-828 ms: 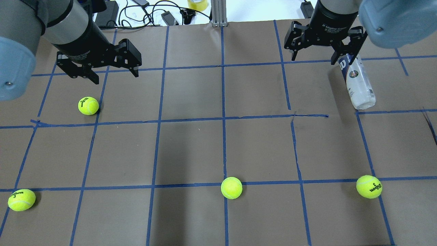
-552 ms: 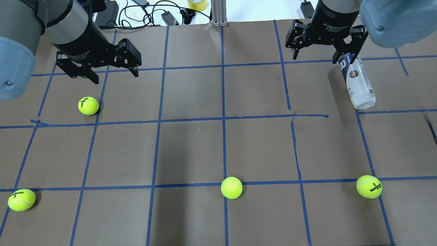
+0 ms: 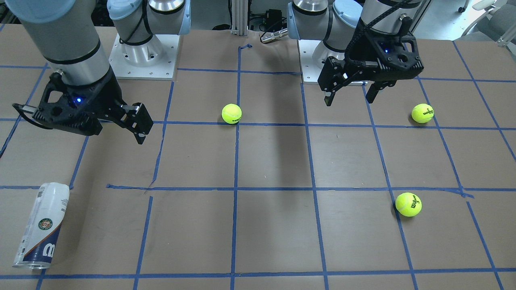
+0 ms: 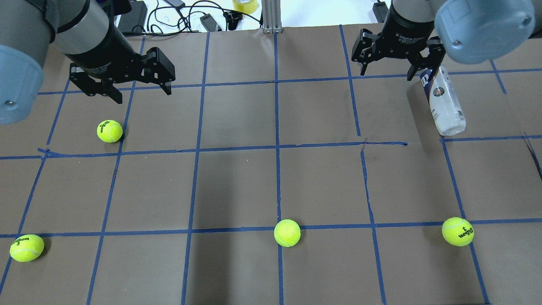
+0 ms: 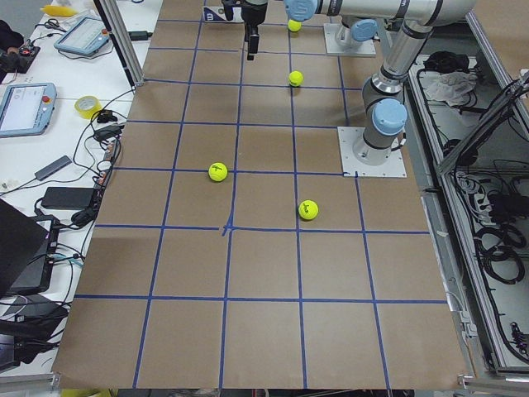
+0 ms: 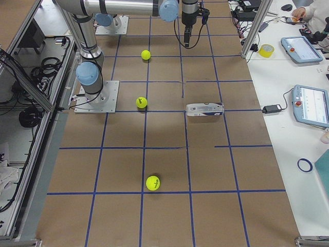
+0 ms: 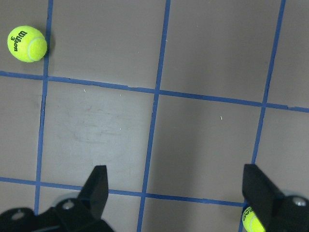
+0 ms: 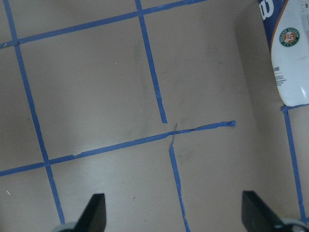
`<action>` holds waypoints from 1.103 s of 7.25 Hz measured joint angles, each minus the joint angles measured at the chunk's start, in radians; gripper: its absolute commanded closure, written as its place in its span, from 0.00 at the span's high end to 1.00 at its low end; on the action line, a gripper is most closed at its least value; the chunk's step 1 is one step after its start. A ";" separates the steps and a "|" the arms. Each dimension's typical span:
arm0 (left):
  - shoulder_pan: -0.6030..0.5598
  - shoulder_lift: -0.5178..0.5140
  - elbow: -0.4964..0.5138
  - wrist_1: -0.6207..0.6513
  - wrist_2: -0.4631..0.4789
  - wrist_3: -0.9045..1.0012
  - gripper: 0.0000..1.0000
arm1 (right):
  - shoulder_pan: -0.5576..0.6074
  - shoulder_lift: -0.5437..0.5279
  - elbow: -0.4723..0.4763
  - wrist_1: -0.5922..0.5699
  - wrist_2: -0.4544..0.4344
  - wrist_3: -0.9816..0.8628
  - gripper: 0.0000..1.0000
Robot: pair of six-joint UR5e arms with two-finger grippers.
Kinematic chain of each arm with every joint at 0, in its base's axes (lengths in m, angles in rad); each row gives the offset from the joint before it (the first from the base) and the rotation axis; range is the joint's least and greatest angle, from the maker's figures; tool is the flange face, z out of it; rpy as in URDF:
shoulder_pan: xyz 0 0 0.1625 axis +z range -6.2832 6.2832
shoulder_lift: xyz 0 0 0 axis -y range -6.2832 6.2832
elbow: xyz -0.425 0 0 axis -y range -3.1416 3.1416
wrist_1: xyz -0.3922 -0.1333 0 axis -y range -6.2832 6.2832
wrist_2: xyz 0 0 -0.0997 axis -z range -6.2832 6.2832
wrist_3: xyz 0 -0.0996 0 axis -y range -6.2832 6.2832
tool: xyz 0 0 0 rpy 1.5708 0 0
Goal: Lift up tennis ball bucket
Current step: 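Move the right gripper toward the upright clear tennis ball can, then lower the right gripper over the can and close on its rim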
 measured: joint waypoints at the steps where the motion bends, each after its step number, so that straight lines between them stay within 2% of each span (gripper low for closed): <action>1: 0.000 0.000 0.000 0.000 0.000 0.000 1.00 | -0.019 0.030 -0.005 -0.040 -0.002 -0.038 1.00; 3: 0.000 0.000 0.000 0.000 0.000 0.000 1.00 | -0.131 0.149 -0.053 -0.157 0.001 -0.201 1.00; 6: 0.001 0.000 0.002 0.001 0.000 0.000 1.00 | -0.280 0.414 -0.279 -0.205 0.007 -0.440 1.00; 8: 0.001 -0.001 0.002 0.001 0.000 0.000 1.00 | -0.320 0.552 -0.358 -0.252 0.012 -0.555 1.00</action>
